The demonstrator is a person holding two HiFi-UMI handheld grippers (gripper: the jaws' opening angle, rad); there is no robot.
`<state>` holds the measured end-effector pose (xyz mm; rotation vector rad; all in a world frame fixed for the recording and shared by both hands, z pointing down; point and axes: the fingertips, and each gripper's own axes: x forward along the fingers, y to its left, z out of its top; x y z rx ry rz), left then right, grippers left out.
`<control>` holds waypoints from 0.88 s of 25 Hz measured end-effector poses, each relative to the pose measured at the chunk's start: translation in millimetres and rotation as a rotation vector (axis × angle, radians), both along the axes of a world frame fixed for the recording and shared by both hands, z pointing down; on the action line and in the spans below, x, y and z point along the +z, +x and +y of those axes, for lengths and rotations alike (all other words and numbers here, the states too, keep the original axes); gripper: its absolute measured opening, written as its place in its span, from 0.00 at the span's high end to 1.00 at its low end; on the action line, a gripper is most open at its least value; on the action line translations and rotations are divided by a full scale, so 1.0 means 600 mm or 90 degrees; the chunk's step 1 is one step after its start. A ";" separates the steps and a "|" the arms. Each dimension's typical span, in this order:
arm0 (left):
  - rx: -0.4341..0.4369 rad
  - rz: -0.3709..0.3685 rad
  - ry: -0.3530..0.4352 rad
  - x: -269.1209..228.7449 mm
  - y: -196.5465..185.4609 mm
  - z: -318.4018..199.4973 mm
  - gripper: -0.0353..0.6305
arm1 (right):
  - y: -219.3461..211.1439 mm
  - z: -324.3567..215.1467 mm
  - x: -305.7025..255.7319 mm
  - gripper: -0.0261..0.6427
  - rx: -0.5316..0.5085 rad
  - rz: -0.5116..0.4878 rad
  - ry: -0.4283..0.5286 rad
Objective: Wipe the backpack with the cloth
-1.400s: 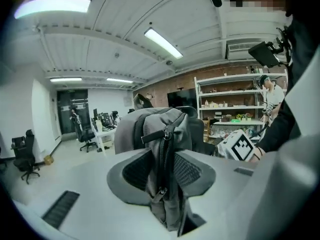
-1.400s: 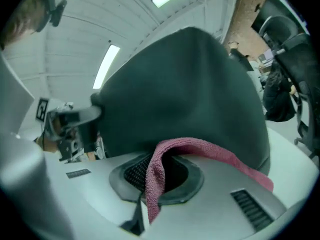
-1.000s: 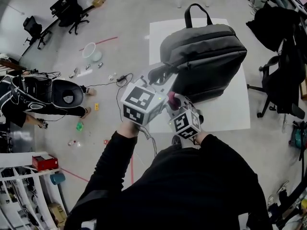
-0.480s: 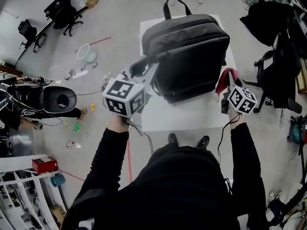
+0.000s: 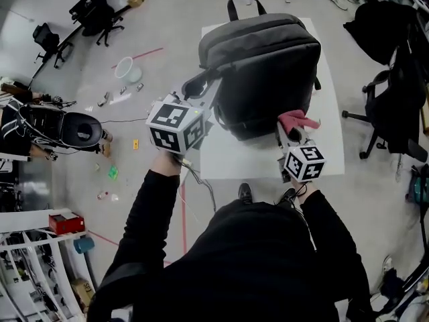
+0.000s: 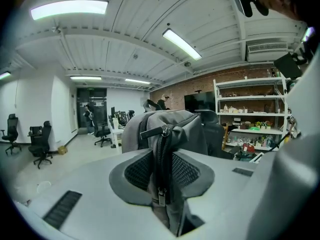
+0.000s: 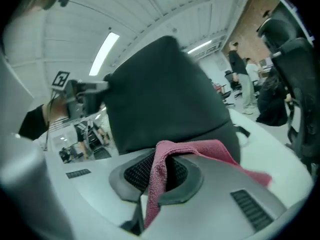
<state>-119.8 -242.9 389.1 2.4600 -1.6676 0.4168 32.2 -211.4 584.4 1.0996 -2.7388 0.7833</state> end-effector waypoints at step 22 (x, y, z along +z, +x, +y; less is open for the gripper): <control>0.014 0.043 0.015 0.009 -0.007 -0.015 0.79 | 0.064 -0.086 0.080 0.92 0.114 0.080 -0.061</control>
